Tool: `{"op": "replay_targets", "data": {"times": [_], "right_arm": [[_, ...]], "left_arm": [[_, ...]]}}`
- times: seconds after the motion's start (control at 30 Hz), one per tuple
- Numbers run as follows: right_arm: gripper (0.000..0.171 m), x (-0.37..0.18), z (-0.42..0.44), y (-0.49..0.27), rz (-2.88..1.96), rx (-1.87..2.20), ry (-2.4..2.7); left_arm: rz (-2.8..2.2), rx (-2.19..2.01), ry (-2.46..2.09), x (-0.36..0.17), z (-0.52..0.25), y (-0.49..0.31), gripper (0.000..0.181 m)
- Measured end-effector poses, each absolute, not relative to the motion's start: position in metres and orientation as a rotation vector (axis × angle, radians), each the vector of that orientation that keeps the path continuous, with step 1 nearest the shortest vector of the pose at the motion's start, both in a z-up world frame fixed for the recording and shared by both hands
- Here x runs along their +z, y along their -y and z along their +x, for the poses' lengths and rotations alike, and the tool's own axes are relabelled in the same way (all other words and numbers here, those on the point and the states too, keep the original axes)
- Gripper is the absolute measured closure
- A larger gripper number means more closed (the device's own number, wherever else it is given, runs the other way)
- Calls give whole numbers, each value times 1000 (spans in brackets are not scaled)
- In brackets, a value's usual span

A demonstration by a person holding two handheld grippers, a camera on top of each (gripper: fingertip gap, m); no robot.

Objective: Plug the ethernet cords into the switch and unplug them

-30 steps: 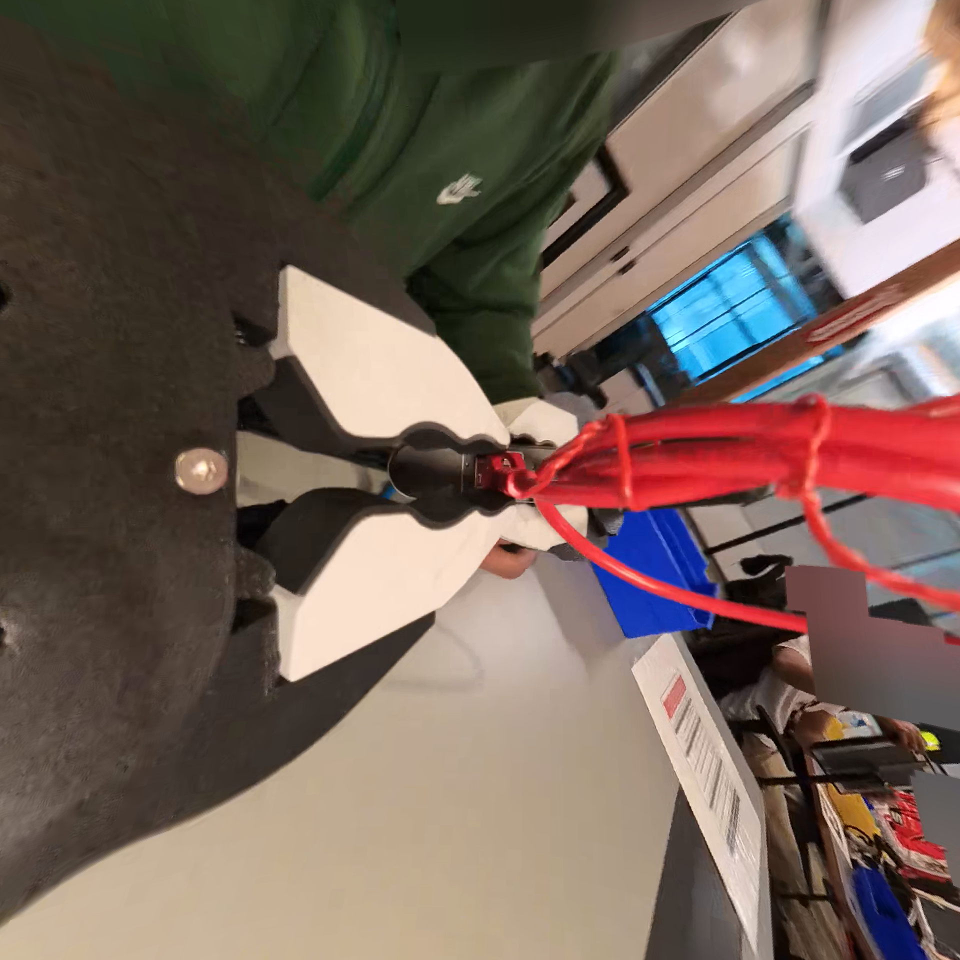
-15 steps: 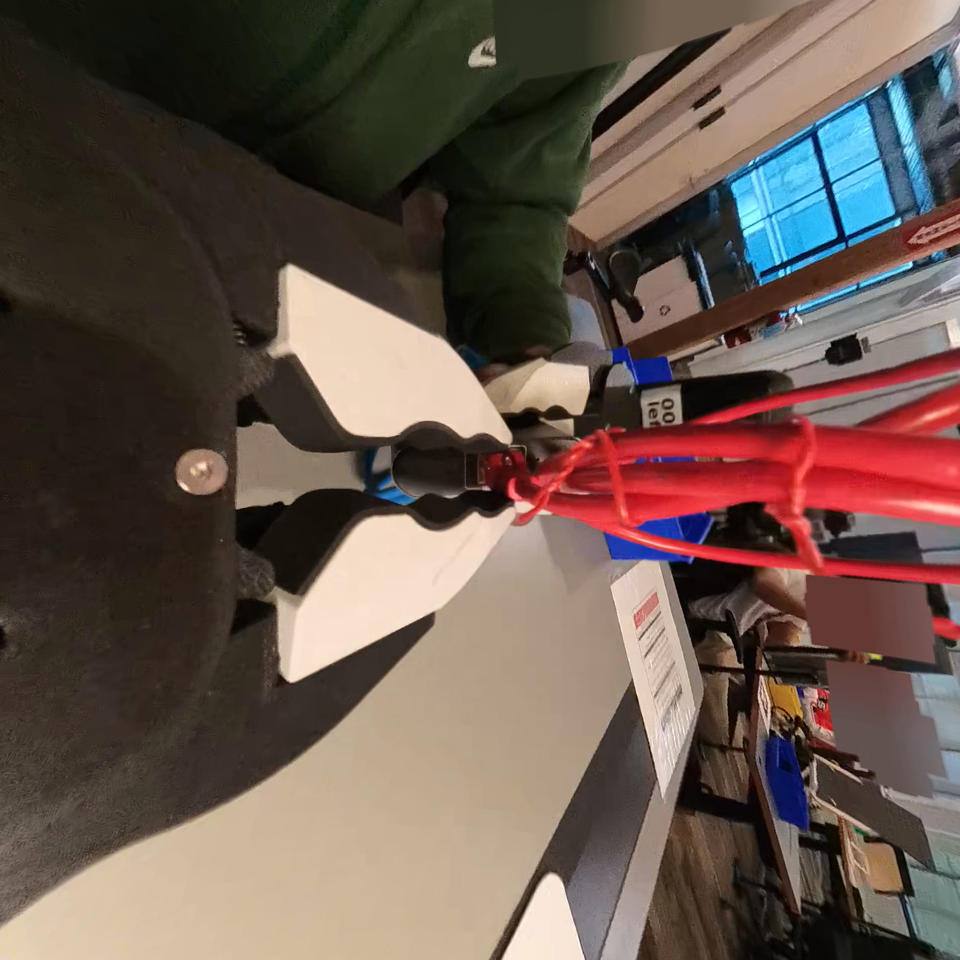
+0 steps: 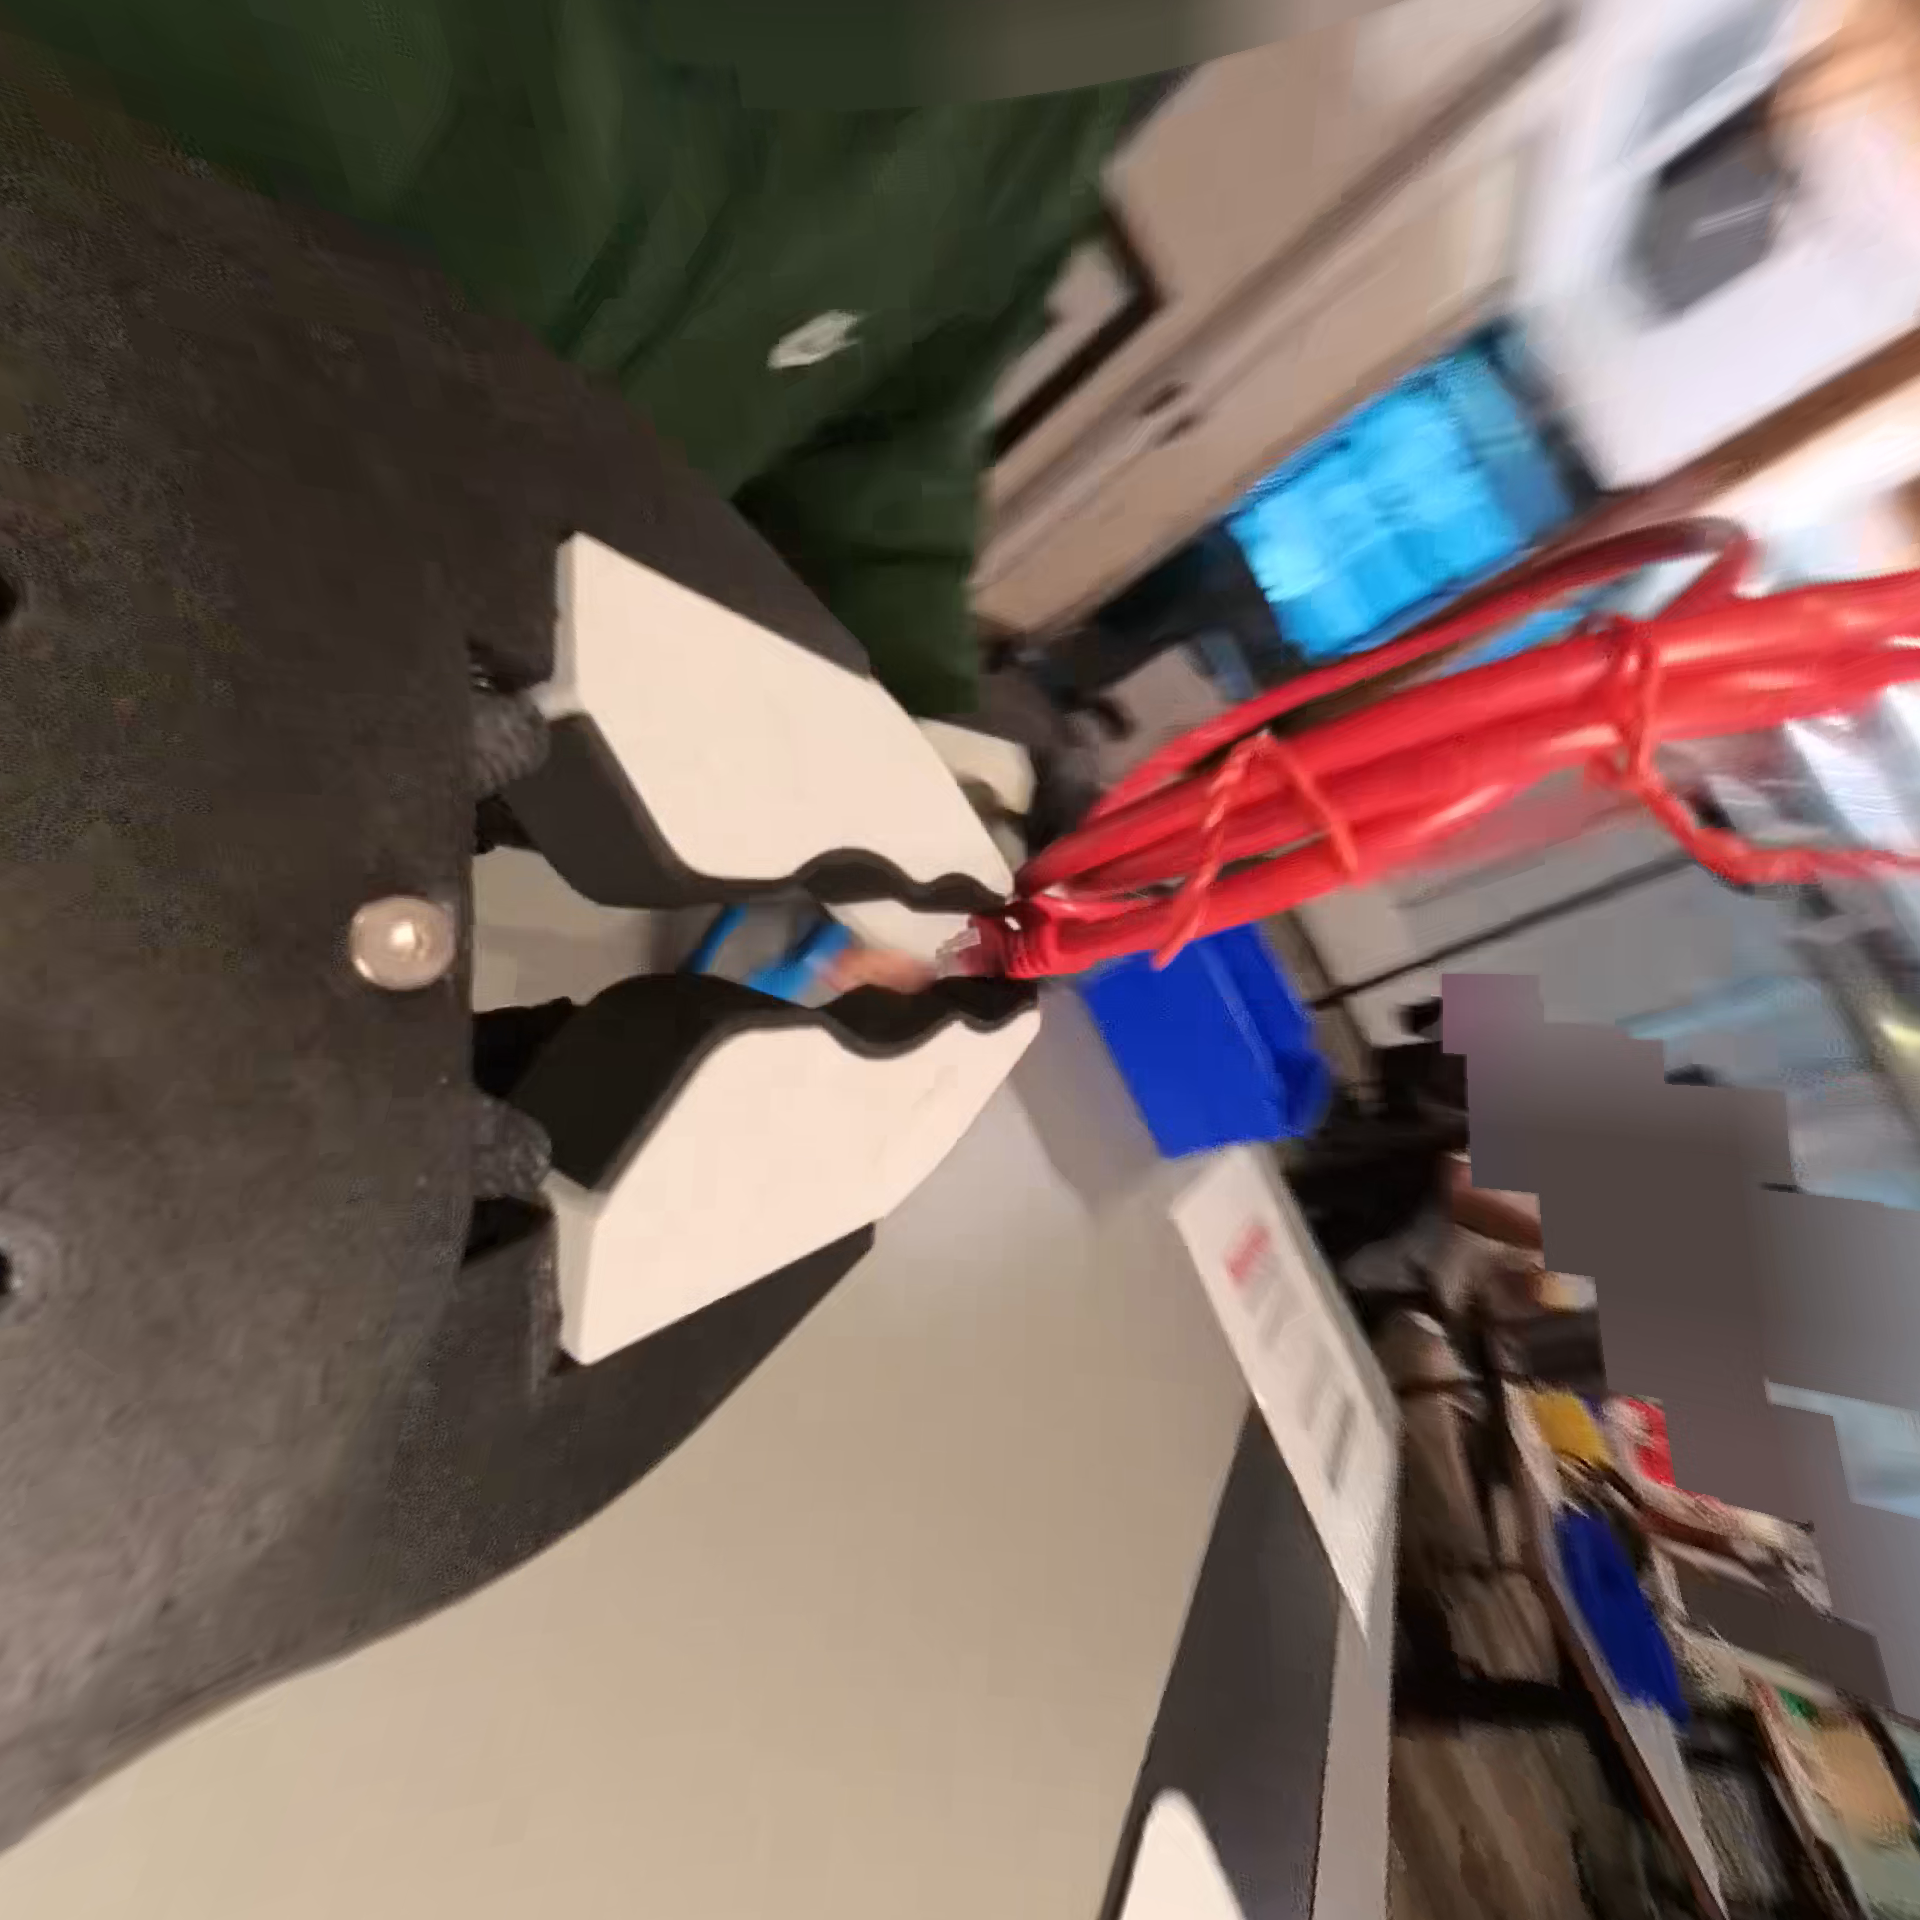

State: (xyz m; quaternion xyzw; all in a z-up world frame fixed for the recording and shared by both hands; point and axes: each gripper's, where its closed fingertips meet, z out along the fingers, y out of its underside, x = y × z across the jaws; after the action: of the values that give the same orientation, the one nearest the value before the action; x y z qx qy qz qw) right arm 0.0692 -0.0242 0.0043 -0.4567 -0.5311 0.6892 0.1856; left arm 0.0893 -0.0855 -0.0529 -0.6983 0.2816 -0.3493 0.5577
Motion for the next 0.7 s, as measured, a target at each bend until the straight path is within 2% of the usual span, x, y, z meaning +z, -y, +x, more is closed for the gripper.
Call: {"op": "replay_targets", "data": {"times": [0.07, 0.23, 0.43, 0.57, 0.7], "right_arm": [[158, 2, 71, -24, -1353, 1826, 1398], [157, -19, 67, -13, -1385, 1651, 1532], [157, -5, 80, -36, -1412, 1603, 1422], [157, 14, 122, -57, -1459, 1505, 1335], [157, 28, 201, -106, -1606, 1237, 1238]], "left_arm": [[-1593, -811, -603, -44, 91, 82, 152], [-1641, -822, -524, -48, 73, 74, 152], [-1623, -827, -418, -46, 49, 69, 152], [-1629, -819, -389, -46, 40, 68, 153], [-1635, -794, -396, -46, 39, 69, 152]]}}
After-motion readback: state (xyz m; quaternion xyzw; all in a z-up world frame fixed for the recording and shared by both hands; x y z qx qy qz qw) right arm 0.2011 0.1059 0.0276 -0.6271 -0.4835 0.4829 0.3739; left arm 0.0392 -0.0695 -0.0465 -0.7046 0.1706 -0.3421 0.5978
